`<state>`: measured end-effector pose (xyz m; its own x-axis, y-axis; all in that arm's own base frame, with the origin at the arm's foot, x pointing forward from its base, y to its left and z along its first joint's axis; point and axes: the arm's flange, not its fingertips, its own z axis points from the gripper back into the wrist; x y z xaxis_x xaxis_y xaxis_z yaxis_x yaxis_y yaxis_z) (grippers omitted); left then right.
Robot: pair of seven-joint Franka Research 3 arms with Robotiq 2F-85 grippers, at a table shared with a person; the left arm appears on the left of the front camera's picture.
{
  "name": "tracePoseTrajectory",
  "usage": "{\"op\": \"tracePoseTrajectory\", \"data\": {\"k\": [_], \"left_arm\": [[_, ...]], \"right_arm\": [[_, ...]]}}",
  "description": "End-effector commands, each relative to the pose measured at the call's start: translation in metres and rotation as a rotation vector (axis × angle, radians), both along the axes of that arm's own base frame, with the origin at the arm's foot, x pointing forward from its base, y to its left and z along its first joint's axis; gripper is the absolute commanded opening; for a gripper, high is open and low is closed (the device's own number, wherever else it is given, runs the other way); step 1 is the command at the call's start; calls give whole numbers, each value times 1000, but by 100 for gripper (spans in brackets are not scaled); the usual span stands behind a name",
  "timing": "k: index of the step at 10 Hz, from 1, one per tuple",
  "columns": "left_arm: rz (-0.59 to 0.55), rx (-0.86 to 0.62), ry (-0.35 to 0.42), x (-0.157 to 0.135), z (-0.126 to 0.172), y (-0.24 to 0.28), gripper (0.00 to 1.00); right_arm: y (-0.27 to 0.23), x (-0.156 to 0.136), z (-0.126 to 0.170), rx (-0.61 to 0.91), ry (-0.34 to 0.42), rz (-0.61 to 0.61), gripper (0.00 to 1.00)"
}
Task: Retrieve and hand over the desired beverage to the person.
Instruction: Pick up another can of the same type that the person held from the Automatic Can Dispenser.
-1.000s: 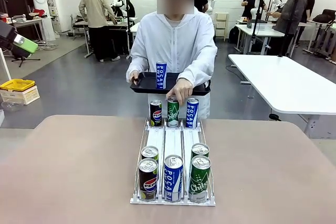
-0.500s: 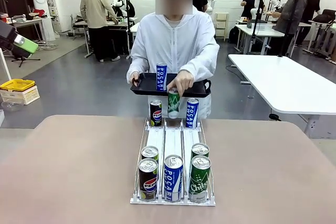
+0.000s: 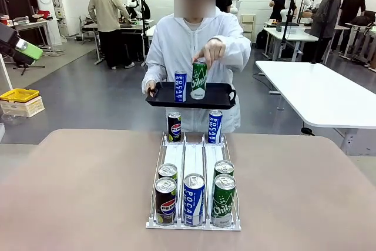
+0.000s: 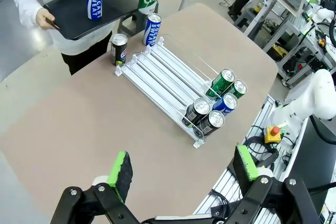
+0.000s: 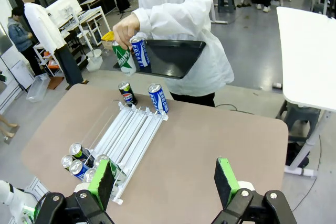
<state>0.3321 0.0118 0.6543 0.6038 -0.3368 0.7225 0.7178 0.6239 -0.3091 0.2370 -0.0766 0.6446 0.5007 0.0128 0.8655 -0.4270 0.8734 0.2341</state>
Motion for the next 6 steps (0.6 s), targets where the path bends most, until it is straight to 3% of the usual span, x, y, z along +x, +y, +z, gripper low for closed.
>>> {"op": "tracePoseTrajectory", "data": {"k": [1,6], "left_arm": [[-18,-10,-10,1,0,1,100],[-18,-10,-10,1,0,1,100]], "right_arm": [[1,2,0,14,-3,23,100],[1,2,0,14,-3,23,100]]}}
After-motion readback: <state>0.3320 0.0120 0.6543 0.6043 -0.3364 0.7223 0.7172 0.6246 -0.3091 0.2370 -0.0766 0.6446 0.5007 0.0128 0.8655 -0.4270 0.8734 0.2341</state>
